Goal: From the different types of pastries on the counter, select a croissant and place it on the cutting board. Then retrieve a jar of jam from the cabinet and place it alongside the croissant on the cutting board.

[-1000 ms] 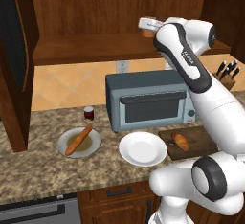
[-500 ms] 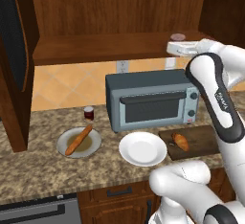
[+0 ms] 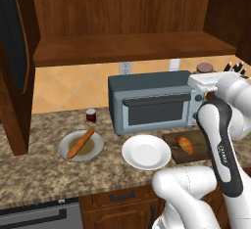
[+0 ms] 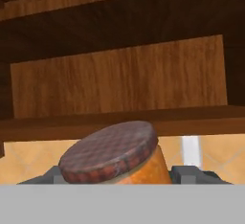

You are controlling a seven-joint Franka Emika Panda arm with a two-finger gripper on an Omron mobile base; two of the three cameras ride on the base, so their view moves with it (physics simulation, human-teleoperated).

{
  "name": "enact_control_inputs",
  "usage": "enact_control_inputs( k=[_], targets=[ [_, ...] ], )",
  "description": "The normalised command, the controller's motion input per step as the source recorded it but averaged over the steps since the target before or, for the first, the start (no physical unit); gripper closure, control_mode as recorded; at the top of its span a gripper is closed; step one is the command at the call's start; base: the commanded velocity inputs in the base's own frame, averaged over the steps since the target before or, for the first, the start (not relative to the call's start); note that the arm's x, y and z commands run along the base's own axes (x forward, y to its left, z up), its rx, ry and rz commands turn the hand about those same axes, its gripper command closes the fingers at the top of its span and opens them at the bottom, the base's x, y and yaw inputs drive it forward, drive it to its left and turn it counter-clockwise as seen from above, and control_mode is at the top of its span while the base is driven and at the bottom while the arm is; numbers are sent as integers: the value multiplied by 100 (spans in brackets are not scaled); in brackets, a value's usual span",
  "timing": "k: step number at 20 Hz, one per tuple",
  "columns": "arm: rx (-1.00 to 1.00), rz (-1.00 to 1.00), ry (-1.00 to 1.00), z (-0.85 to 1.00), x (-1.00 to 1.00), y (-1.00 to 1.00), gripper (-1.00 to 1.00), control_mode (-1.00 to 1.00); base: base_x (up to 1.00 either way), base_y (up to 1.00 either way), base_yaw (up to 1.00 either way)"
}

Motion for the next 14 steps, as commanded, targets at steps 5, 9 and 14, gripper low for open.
enact_control_inputs(
  k=[5,9,14],
  targets=[
    [-4,0,-6,-50,-30,-94,100,-100,0,0,0],
    [-4,-6,-17,-100,-50,-64,100,-100,0,0,0],
    [0,-4,-28,-100,-63,-31,100,-100,0,0,0]
  ],
)
